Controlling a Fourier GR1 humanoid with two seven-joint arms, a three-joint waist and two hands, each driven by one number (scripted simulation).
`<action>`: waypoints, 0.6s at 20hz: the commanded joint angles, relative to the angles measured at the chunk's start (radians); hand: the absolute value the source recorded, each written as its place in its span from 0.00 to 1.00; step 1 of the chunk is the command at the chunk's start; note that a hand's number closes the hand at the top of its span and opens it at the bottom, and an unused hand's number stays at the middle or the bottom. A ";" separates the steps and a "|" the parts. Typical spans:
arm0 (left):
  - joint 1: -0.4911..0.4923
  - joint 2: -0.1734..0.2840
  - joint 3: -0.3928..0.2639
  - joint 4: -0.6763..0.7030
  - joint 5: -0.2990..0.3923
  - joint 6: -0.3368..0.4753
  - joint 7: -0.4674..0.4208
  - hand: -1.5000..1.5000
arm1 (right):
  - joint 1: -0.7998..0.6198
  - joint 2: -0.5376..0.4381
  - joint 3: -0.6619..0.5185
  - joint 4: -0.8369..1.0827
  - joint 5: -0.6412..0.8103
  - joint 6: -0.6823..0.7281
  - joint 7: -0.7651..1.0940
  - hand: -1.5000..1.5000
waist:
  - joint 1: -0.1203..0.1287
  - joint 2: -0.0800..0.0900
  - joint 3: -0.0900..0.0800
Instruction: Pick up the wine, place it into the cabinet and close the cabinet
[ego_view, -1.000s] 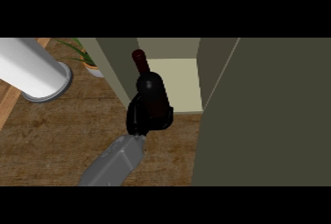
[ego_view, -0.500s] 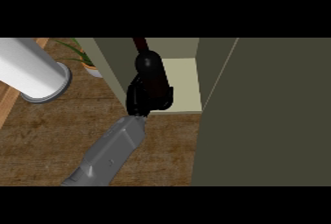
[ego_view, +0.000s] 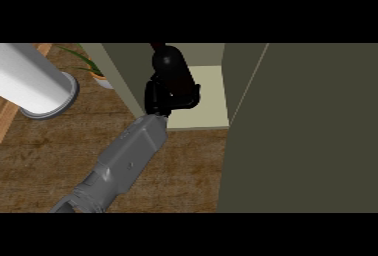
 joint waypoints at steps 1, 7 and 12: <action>-0.064 0.000 0.018 0.080 0.006 -0.017 0.025 1.00 | 0.022 -0.006 -0.012 0.007 -0.012 0.019 -0.026 0.00 | -0.005 0.001 0.001; -0.117 0.000 0.010 0.119 0.032 -0.007 0.097 1.00 | -0.034 -0.005 -0.027 0.086 -0.001 0.013 -0.048 0.00 | -0.015 0.007 0.001; -0.110 0.000 -0.004 0.114 0.070 0.031 0.034 1.00 | -0.044 0.003 0.034 0.041 -0.008 0.017 -0.017 0.00 | -0.057 0.016 0.000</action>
